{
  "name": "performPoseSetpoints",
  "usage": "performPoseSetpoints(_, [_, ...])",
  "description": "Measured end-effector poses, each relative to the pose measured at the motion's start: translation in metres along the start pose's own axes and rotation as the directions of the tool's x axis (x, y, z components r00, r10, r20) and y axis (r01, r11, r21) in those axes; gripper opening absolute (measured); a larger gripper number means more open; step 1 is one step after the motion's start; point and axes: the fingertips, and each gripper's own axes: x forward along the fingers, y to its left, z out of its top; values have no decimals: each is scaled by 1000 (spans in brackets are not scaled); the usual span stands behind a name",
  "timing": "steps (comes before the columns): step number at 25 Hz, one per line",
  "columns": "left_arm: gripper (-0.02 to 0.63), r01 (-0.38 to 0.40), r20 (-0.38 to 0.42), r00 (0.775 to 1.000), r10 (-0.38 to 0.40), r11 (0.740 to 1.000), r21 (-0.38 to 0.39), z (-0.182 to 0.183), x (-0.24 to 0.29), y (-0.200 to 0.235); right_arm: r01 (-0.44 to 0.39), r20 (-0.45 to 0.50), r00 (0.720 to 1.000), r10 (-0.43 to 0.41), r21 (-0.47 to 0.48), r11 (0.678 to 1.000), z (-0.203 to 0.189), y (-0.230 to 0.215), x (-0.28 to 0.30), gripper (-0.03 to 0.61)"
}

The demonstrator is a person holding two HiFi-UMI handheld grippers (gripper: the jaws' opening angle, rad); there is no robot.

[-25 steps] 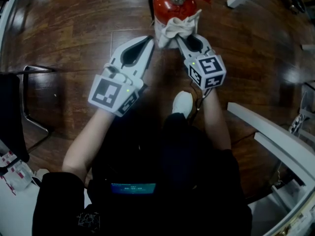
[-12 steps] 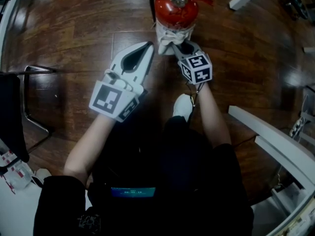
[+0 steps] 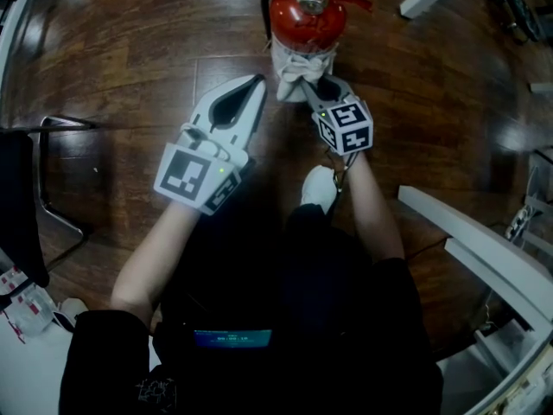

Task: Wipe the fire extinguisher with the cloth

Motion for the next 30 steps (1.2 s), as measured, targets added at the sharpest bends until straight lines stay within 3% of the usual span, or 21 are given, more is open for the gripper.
performPoseSetpoints(6, [3,14,7,1000,-14,1000,-6,1,0,-7,-28,168,985,26,12,1000,64,21,-48,95])
performPoseSetpoints(12, [3,15,20,1000,-15,1000,-2,5,-4,-7,-50,353,935,41,18,999,148,29,-111,95])
performPoseSetpoints(18, [3,19,17,1000,-19,1000,-10,4,-9,-9,-59,451,891,50,4,998,215,24,-137,95])
performPoseSetpoints(23, [3,15,14,1000,-15,1000,-8,5,-12,-10,-90,444,893,76,10,996,233,29,-122,95])
performPoseSetpoints(30, [3,9,18,1000,-9,1000,-8,5,-15,-6,-154,364,922,130,36,987,203,49,-74,95])
